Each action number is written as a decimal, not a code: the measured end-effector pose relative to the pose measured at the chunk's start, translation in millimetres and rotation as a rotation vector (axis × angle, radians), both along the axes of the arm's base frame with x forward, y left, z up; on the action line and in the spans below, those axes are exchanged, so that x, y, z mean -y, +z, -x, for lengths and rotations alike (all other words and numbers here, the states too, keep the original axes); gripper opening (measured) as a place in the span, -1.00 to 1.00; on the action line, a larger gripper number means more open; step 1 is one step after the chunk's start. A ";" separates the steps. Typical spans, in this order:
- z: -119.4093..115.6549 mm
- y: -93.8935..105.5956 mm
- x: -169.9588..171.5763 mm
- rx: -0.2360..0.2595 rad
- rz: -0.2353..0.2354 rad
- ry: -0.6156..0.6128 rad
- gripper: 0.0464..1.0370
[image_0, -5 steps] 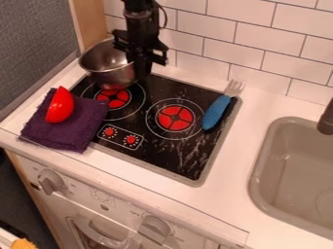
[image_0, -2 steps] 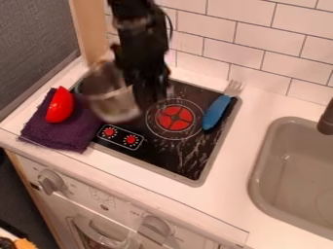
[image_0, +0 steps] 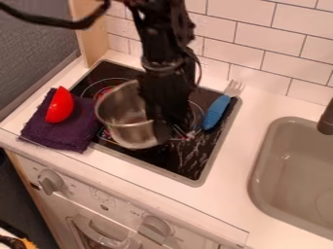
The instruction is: Move the silver pot on the right switch of the burner
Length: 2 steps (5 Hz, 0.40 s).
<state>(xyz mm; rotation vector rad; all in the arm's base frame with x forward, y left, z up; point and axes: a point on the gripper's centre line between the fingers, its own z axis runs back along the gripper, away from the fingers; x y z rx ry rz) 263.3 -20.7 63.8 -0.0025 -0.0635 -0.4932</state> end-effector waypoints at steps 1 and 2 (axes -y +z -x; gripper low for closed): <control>-4.1 -17.9 14.1 -0.023 -0.016 -0.035 -0.93; -4.7 -24.6 23.9 -0.027 -0.029 -0.059 -0.90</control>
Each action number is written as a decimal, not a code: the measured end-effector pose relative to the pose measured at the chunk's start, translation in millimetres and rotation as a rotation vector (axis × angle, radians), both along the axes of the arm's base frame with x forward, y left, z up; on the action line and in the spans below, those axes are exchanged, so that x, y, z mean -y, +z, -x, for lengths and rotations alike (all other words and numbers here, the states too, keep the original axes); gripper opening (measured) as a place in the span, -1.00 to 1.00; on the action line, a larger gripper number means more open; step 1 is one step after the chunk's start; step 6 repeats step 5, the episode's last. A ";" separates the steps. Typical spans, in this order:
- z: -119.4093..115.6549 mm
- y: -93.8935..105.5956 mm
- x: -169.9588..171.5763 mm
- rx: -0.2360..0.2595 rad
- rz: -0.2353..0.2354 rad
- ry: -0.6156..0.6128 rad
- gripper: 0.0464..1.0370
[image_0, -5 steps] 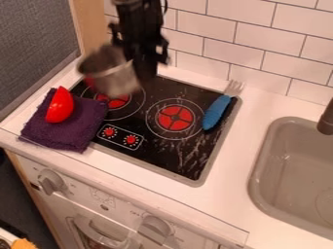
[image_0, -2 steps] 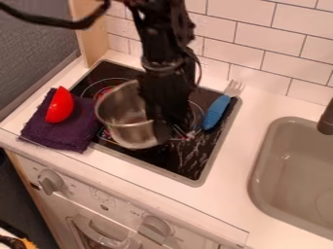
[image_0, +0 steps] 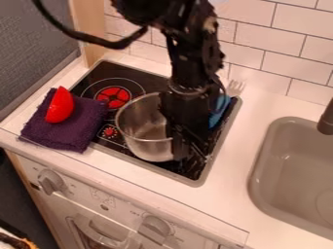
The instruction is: Move the silver pot on the right switch of the burner
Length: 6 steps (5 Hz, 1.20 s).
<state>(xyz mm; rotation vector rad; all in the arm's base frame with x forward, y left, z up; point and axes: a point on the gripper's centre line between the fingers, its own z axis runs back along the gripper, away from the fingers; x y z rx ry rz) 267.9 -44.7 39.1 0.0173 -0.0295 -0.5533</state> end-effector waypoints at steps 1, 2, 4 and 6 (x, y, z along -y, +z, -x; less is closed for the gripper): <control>6.7 -3.3 8.3 -0.015 0.000 -0.004 -0.71; 10.7 4.3 10.1 -0.022 0.003 0.021 -0.23; 7.8 48.4 -8.6 -0.019 0.058 0.284 0.88; 7.6 53.9 -26.0 -0.034 0.041 0.475 0.93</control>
